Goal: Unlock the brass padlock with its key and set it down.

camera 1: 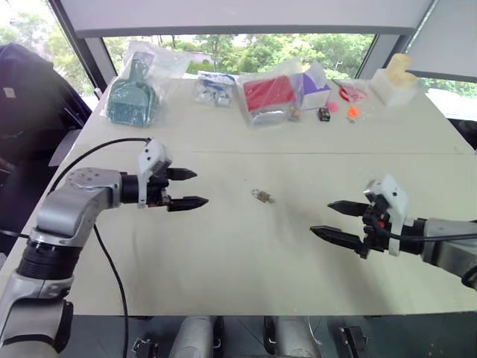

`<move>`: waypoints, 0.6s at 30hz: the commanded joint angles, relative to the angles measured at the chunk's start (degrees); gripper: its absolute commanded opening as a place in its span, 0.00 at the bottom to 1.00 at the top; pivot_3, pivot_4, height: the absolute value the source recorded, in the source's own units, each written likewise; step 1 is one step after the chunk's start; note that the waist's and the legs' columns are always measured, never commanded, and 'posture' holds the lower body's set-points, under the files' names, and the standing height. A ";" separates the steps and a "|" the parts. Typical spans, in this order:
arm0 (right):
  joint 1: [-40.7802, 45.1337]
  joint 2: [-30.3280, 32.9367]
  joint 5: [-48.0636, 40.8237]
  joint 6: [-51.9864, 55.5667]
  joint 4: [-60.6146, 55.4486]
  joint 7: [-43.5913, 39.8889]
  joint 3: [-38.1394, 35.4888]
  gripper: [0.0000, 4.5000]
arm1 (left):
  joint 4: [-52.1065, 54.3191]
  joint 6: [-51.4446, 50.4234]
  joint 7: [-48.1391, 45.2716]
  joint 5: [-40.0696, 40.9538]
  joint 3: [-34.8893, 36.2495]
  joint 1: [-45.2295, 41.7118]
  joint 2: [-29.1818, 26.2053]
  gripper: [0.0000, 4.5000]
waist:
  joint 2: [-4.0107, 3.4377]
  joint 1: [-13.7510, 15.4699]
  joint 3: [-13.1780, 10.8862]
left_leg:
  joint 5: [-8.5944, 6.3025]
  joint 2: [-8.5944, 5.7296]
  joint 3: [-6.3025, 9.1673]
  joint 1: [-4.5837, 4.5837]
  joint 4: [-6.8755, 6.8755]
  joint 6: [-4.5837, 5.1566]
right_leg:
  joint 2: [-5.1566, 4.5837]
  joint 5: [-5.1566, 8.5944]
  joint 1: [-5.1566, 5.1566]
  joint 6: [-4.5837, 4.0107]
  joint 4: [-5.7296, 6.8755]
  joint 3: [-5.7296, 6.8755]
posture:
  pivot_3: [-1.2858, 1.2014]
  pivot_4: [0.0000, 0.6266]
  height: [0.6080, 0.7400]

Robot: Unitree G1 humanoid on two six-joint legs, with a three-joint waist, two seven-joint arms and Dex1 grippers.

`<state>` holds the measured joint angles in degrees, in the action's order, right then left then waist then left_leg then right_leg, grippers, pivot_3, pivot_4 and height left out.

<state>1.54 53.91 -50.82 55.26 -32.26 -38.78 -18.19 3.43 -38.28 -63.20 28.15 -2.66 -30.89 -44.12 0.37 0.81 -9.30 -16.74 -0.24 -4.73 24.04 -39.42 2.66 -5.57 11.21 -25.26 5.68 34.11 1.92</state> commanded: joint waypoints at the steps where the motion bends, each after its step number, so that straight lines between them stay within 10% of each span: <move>1: -0.10 -0.80 -0.22 -0.78 -1.04 0.25 -1.02 1.00 | -0.04 0.23 0.41 0.29 1.17 -1.80 0.54 0.98 | 0.00 -0.02 0.00 | 0.00 0.00 0.00 0.00 -0.01 0.00 | 0.00 0.00 0.00 0.00 0.00 0.00 | 0.52 0.24 1.00; 18: -0.72 -2.60 1.03 -1.78 -0.91 0.66 0.05 1.00 | 1.44 -0.01 0.22 -0.56 0.78 -0.41 -0.22 0.98 | 0.01 -0.04 0.00 | 0.00 0.00 0.00 0.00 -0.15 0.01 | 0.00 -0.01 0.05 0.02 0.08 0.00 | 0.52 0.24 1.00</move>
<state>0.83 51.58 -49.92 54.53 -32.30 -38.01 -17.76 3.41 -39.32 -62.44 27.89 -2.61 -31.19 -43.53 0.39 0.77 -9.30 -16.74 -0.23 -4.73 24.04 -39.57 2.67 -5.56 11.20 -25.21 5.69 34.19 1.92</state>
